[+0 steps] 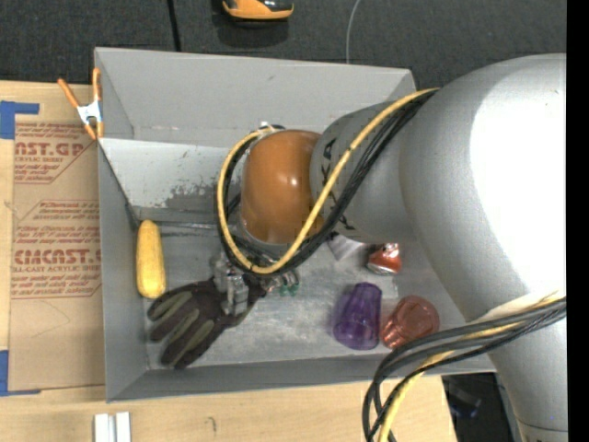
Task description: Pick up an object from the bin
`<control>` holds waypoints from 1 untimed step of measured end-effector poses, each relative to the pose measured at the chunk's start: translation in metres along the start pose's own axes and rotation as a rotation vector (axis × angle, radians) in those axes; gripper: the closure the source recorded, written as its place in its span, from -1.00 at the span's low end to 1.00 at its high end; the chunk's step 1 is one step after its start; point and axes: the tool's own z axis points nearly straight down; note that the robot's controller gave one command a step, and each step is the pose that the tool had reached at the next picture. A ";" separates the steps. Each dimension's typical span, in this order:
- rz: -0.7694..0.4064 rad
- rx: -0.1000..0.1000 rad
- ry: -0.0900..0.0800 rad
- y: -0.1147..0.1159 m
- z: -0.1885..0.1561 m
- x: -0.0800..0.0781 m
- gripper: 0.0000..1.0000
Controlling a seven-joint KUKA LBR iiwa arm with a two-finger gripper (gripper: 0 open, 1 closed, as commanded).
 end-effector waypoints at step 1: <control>0.000 0.000 0.000 0.000 0.000 0.000 1.00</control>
Offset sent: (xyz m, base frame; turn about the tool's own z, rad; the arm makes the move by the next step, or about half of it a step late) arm -0.0025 -0.0115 0.1998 -0.0280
